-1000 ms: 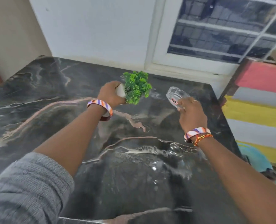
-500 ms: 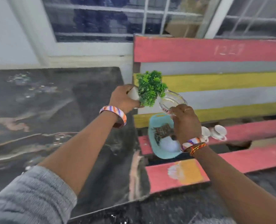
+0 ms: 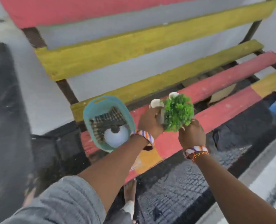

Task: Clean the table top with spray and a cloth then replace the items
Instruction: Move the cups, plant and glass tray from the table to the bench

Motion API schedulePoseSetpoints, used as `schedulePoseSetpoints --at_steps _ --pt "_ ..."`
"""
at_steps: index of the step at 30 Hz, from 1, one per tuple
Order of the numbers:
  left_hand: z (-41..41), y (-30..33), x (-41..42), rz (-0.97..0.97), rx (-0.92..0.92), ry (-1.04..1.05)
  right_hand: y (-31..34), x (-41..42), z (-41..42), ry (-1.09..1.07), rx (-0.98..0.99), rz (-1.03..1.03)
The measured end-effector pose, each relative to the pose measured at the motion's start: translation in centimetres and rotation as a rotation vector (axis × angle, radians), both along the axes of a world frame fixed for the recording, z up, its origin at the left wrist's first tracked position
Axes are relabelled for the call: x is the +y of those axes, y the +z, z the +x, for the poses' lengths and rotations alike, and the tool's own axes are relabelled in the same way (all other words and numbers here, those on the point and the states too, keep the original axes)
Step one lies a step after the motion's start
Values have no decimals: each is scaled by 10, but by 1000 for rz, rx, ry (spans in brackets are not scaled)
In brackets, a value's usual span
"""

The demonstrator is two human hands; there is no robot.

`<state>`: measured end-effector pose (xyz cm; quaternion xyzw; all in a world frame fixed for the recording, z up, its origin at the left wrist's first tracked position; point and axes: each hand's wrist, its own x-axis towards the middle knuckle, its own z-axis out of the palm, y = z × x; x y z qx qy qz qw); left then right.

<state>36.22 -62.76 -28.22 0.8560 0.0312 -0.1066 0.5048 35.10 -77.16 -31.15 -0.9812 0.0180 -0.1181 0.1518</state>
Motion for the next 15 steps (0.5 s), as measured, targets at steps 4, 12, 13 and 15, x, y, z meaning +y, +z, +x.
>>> schedulePoseSetpoints --at_steps 4,12,13,15 --pt "17 -84 -32 73 97 -80 -59 -43 21 -58 178 -10" --pt "8 -178 -57 92 211 -196 -135 -83 28 -60 311 -148" --pt "7 -181 -58 101 204 -207 -139 -85 28 -56 304 -151" --pt "7 -180 -59 189 217 -278 -144 -86 28 -59 299 -169"
